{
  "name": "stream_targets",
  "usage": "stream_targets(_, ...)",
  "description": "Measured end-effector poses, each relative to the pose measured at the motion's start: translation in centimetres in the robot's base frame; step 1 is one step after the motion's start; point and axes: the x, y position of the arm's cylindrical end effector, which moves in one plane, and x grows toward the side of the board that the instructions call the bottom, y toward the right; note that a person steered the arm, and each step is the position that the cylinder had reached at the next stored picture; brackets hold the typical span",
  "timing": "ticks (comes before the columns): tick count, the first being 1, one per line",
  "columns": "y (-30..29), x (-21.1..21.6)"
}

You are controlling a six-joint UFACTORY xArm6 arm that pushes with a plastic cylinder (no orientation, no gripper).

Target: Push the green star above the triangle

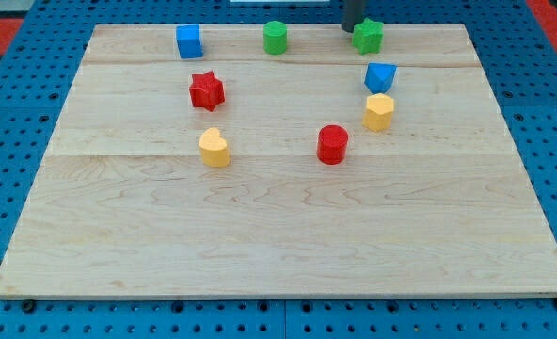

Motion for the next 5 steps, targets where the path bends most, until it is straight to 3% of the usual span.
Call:
stream_targets(2,0.0,4.0)
stream_targets(4,0.6,-0.8)
stream_targets(5,3.5,-0.7)
